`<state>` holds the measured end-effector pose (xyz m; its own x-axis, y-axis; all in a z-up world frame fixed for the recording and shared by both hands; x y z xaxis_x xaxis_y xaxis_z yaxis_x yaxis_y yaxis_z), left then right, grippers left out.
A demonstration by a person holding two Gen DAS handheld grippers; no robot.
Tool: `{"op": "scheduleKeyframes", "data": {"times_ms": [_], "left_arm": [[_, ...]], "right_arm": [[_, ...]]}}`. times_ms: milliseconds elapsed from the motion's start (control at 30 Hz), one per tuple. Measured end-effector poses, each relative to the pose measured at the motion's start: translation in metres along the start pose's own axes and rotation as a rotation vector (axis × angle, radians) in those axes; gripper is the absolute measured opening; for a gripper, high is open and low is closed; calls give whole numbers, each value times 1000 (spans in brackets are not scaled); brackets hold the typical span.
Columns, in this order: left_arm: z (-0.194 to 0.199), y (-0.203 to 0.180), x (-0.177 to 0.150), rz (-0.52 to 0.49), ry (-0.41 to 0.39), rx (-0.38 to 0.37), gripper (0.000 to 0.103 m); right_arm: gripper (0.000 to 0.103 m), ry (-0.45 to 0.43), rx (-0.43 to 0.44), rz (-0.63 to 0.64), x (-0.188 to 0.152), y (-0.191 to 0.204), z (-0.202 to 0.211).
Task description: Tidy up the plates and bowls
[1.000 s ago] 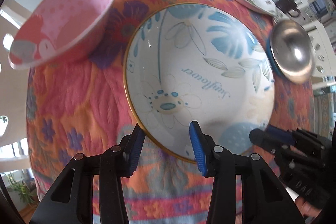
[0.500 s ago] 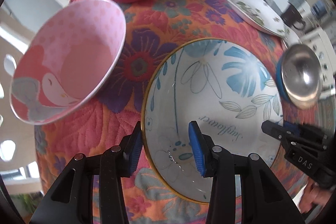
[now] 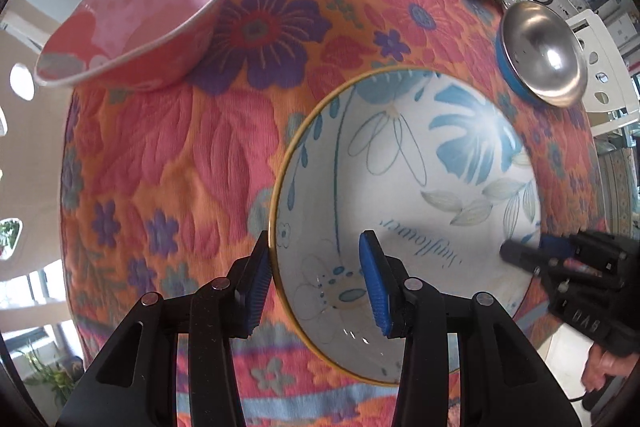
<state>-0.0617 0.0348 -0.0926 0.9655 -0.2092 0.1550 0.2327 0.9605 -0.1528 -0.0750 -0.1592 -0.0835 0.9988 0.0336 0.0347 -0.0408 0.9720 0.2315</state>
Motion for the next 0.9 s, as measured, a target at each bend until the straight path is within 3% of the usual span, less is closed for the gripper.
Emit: {"op": "scheduleKeyframes", "data": {"times_ms": [333,900], "left_arm": [[5,0,-35,-39,43,-24,39],[25,9,-48,5,25,-21,39]], "right_arm": [[26,13,3,-94,-39,5,-1],[26,2,-25,-64,-35,6,12]]}}
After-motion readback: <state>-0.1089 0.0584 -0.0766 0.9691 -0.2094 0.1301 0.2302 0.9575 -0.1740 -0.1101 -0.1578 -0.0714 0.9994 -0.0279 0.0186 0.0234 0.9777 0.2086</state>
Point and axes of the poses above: each gripper's, at about its wrist camera, not at the fingertips, and z roughly against the way its jaws point, y to its left, x to its top, the point moved 2 cm from there along -z, roughly the way its jaws point, and after that the axes turned 1 degree about y, right-handed, at the moved point
